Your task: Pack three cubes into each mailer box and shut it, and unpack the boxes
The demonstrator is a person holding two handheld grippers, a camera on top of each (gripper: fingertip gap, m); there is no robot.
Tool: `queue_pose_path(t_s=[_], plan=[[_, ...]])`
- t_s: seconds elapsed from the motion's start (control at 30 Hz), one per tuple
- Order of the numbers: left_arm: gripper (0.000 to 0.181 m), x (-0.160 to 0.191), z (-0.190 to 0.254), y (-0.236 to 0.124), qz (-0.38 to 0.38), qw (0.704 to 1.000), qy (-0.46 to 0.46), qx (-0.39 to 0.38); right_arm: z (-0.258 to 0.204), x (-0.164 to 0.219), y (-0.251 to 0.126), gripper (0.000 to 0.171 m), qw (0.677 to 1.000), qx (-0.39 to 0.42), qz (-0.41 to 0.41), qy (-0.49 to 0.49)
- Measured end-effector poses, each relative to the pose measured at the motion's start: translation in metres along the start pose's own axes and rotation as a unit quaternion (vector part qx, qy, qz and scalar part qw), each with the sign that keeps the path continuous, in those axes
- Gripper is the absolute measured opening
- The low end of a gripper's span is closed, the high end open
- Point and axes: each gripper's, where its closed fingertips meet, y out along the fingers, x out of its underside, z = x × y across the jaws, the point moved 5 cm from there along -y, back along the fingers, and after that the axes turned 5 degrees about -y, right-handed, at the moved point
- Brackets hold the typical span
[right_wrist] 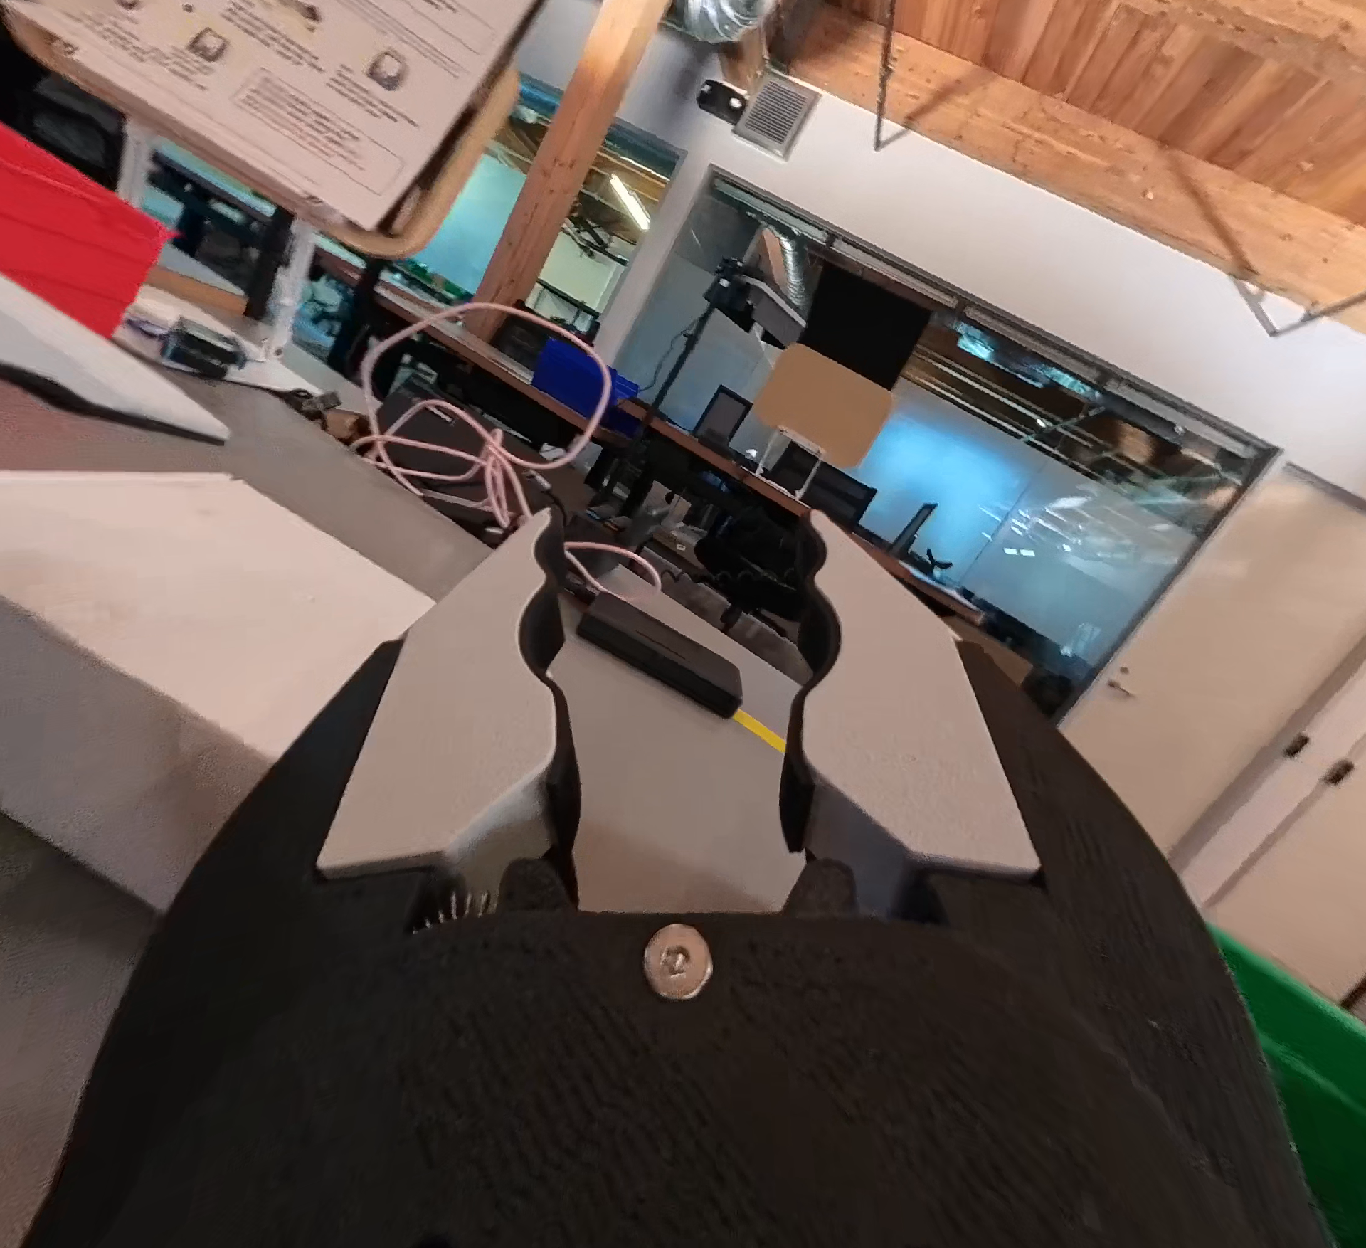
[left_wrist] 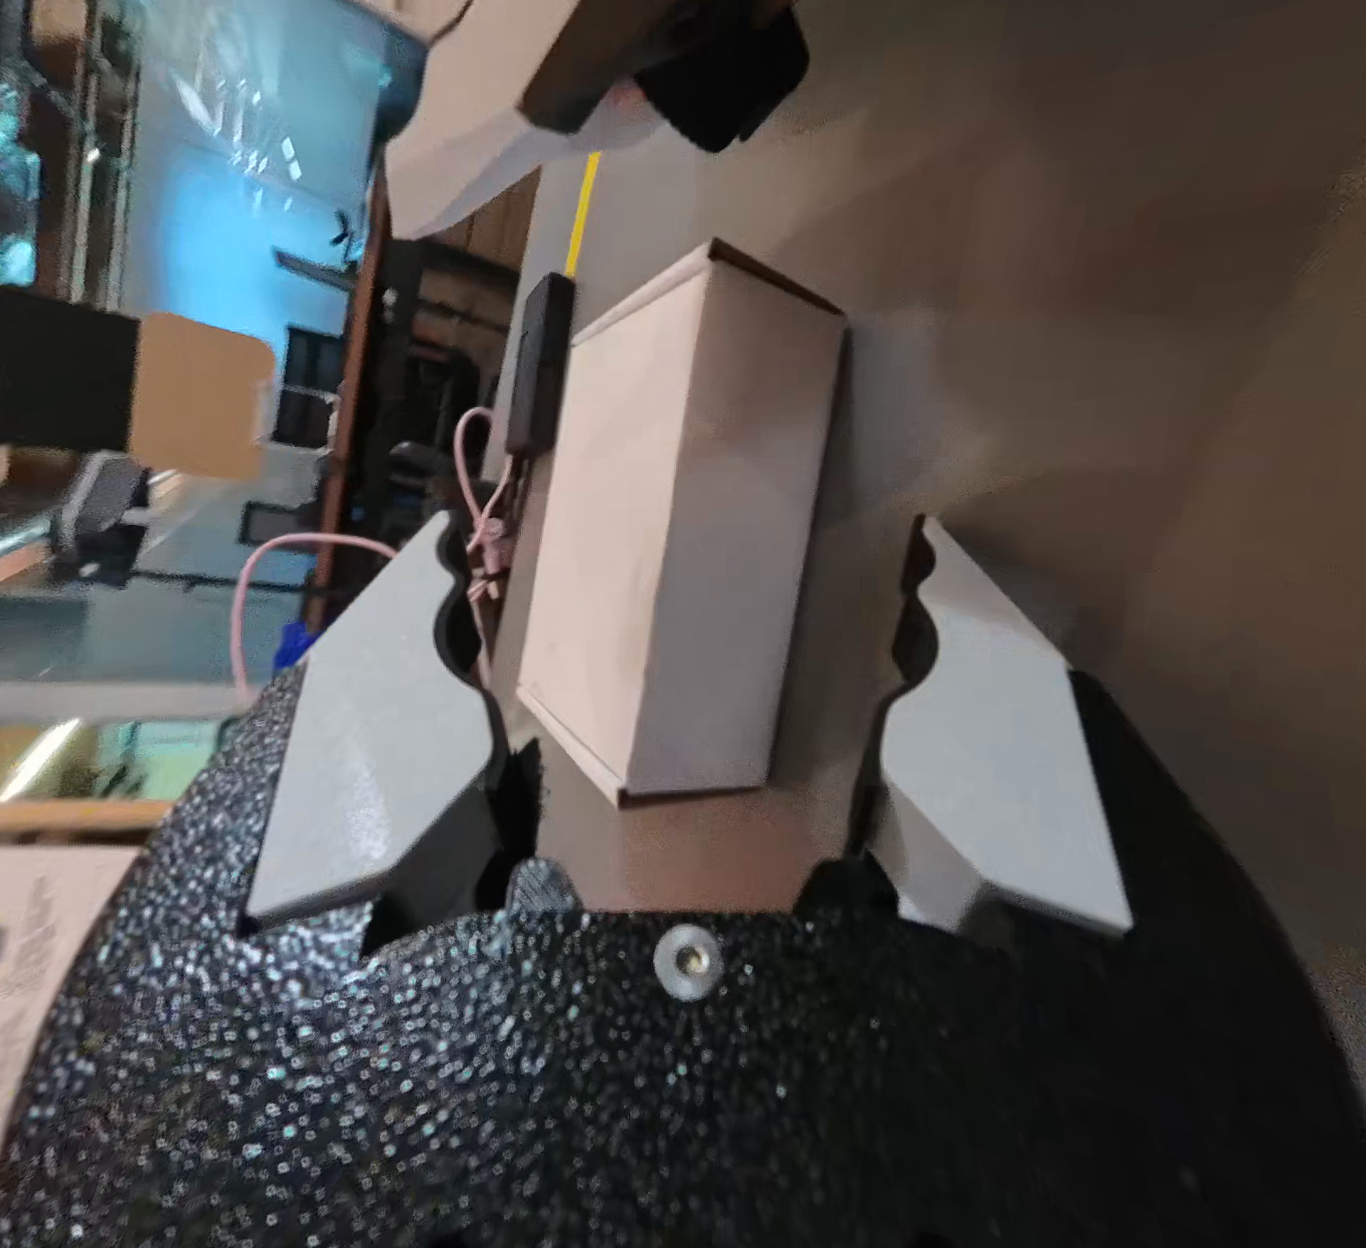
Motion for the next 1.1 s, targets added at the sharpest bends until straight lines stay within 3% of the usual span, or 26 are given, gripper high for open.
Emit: queue_pose_path(t_s=[0.17, 0.27, 0.37, 0.63, 0.77, 0.8, 0.9, 1.0, 1.1], plan=[[0.123, 0.026, -0.009, -0.034, 0.078, 0.995, -0.022, 0.062, -0.031, -0.024, -0.004, 0.063, 0.988, -0.108, 0.042, -0.107], [0.136, 0.042, -0.031, -0.038, 0.126, 0.978, -0.116, 0.116, -0.048, -0.034, -0.012, 0.065, 0.969, -0.192, 0.052, -0.146], [0.16, 0.066, -0.054, -0.018, 0.1, 0.956, -0.221, 0.163, -0.06, -0.034, -0.018, 0.07, 0.95, -0.252, 0.037, -0.181], [0.157, 0.085, -0.049, 0.03, 0.069, 0.902, -0.316, 0.287, -0.088, -0.015, -0.025, 0.073, 0.911, -0.34, -0.02, -0.233], [0.137, 0.081, -0.046, 0.035, 0.092, 0.883, -0.324, 0.326, -0.092, -0.01, -0.026, 0.073, 0.905, -0.349, -0.029, -0.243], [0.125, 0.081, -0.048, 0.035, 0.093, 0.883, -0.323, 0.328, -0.093, -0.009, -0.026, 0.072, 0.903, -0.35, -0.031, -0.247], [0.123, 0.08, -0.051, 0.034, 0.087, 0.871, -0.337, 0.345, -0.098, -0.008, -0.027, 0.072, 0.896, -0.357, -0.032, -0.261], [0.123, 0.079, -0.059, 0.037, 0.07, 0.839, -0.397, 0.364, -0.103, -0.007, -0.028, 0.073, 0.888, -0.361, -0.035, -0.285], [0.123, 0.079, -0.067, 0.038, 0.056, 0.787, -0.458, 0.409, -0.101, -0.005, -0.023, 0.072, 0.884, -0.33, -0.043, -0.327]])
